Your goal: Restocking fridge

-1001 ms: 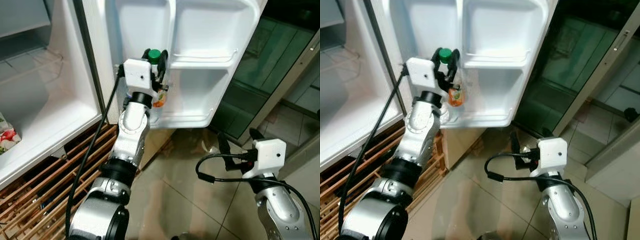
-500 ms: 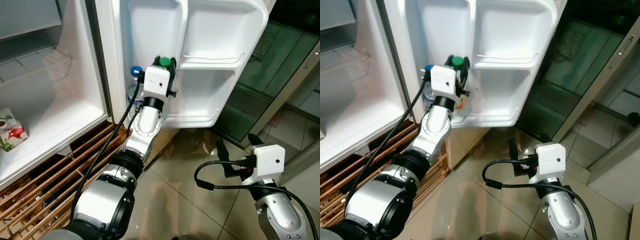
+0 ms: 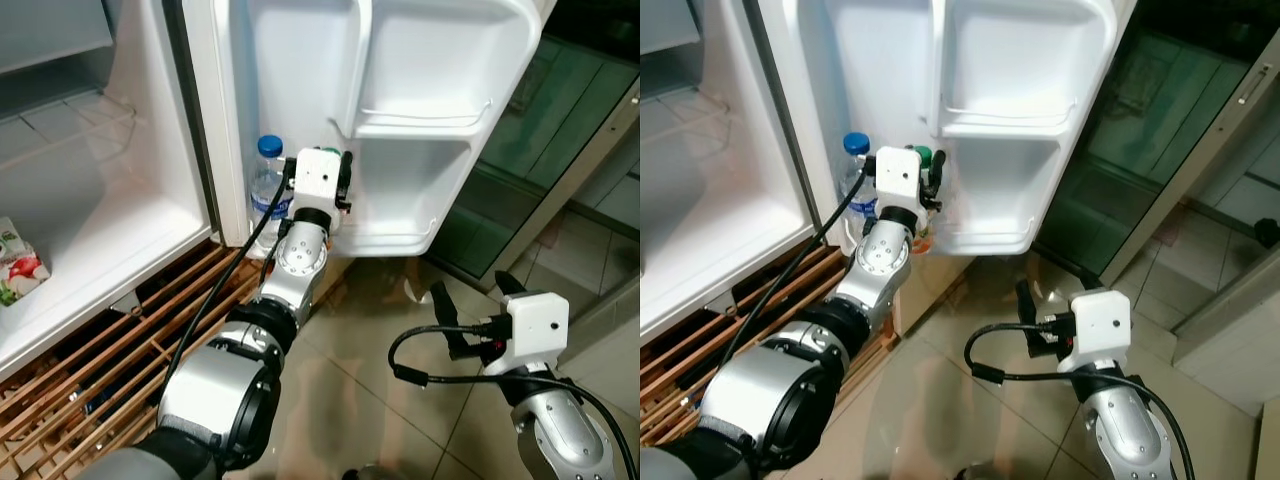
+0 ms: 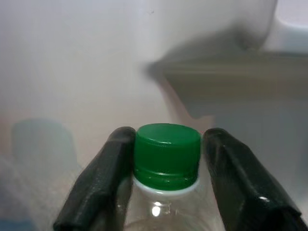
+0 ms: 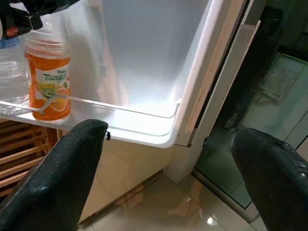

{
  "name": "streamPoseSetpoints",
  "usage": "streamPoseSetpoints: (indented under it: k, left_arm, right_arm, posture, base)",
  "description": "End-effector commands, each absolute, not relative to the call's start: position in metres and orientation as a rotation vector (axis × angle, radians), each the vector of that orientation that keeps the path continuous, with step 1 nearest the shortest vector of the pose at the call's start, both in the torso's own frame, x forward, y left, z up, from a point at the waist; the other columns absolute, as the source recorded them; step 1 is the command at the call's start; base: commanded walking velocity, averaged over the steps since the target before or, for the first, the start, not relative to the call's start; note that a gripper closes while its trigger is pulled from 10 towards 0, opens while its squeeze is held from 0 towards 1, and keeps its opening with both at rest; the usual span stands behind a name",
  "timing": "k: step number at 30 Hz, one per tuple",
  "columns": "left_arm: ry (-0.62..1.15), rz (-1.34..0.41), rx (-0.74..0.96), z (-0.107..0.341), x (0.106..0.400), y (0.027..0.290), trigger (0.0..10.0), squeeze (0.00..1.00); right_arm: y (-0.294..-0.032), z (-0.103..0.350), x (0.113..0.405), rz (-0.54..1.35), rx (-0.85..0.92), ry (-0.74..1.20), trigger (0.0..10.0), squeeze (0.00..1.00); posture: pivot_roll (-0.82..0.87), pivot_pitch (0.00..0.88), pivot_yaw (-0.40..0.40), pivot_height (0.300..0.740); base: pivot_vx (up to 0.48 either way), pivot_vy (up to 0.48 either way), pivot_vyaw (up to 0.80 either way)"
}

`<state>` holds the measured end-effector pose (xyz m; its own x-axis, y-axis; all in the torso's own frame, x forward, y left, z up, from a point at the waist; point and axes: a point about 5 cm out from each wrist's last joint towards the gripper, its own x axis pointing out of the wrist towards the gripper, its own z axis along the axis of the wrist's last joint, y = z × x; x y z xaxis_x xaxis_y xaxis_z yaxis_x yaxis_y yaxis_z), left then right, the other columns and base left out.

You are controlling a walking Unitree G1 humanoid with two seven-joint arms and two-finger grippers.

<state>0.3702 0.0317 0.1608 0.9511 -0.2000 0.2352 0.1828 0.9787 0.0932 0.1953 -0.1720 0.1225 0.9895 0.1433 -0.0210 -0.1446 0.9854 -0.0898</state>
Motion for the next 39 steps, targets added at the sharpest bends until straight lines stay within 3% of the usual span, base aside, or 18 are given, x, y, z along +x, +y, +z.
streamPoseSetpoints:
  k: [1,13,28,32,35,39]
  left_arm:
    - [-0.333,-0.22,0.089,0.181,0.37,0.016,10.0,1.0]
    - [-0.524,-0.178,0.116,0.217,0.369,0.046,10.0,1.0]
    - [-0.653,-0.281,0.13,0.258,0.336,0.07,10.0,1.0]
    - [-0.61,-0.368,0.095,0.259,0.33,0.064,10.0,1.0]
    - [-0.458,-0.444,0.02,0.245,0.33,0.061,10.0,1.0]
    - [-0.337,-0.425,-0.07,0.24,0.331,0.072,10.0,1.0]
  right_arm:
    - [-0.175,0.126,0.197,0.138,-0.102,0.009,10.0,0.0]
    - [-0.172,0.123,0.207,0.14,-0.089,-0.002,10.0,0.0]
    - [-0.167,0.117,0.231,0.129,-0.058,-0.041,10.0,0.0]
    - [-0.166,0.116,0.236,0.129,-0.057,-0.054,10.0,0.0]
    - [-0.166,0.117,0.242,0.126,-0.061,-0.07,10.0,0.0]
    - [-0.169,0.117,0.247,0.118,-0.066,-0.082,10.0,0.0]
  posture:
    - [-0.33,0.046,-0.06,0.74]
    - [-0.28,0.004,-0.053,0.74]
    - [-0.2,0.0,-0.011,0.74]
    - [-0.19,0.0,-0.004,0.74]
    - [-0.19,0.0,0.003,0.74]
    - [-0.18,0.0,0.006,0.74]
  base:
    - [0.0,0.0,0.0]
    - [0.0,0.0,0.0]
    - [0.0,0.0,0.0]
    - [0.0,0.0,0.0]
    - [0.0,0.0,0.0]
    - [0.0,0.0,0.0]
